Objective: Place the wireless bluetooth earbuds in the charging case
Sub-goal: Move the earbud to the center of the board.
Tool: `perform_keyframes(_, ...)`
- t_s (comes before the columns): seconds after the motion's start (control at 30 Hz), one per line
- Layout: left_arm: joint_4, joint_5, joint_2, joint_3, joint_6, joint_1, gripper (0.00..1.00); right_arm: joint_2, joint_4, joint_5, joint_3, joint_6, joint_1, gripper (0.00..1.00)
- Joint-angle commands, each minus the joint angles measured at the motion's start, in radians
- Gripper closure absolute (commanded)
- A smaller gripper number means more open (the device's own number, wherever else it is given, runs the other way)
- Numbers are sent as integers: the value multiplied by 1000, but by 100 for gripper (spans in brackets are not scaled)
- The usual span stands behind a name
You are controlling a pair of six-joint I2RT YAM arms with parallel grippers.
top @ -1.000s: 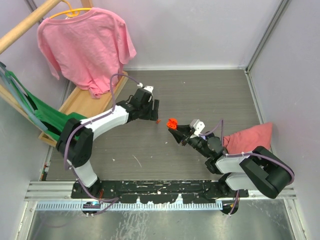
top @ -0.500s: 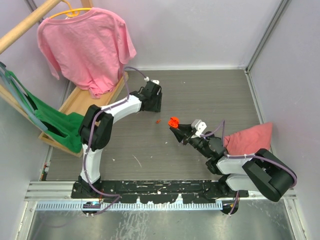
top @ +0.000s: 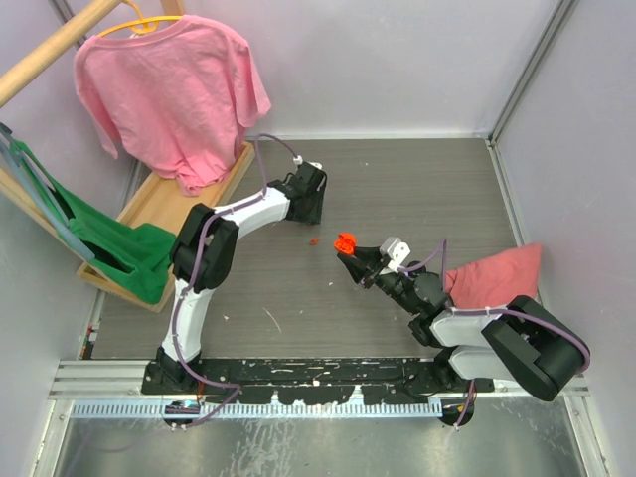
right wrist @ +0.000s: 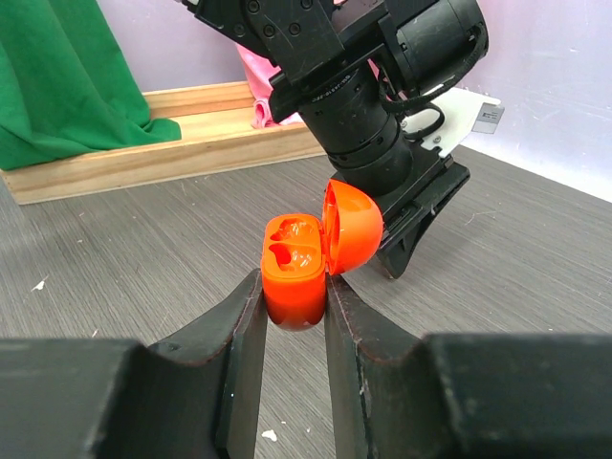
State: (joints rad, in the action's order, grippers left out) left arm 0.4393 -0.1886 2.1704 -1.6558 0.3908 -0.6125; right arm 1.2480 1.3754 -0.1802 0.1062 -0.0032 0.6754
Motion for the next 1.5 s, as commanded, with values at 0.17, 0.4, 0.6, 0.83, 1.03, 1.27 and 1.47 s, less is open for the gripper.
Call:
perform_keyframes(0.17, -6, -30, 26, -42, -30, 5, 63, 2, 56, -2, 15, -14, -3, 99)
perform_keyframes(0.4, -3, -16, -19, 2, -106, 8, 77, -2, 50, -10, 18, -8, -3, 99)
perform_keyframes(0.6, 10, 1, -50, 50, -104, 31, 84, -5, 42, -14, 21, -9, -2, 99)
perform_keyframes(0.83, 31, 50, -100, 115, -100, 37, 97, -6, 38, -16, 23, -8, -2, 99)
perform_keyframes(1.03, 43, 96, -171, 194, -94, 37, 100, -5, 30, -22, 25, -9, -3, 99)
perform_keyframes(1.27, 137, 131, -274, 294, -78, 19, 100, -7, 27, -21, 26, -6, -2, 99)
perform_keyframes(1.47, 202, 145, -341, 352, -71, -3, 95, -8, 24, -21, 28, -6, -3, 99)
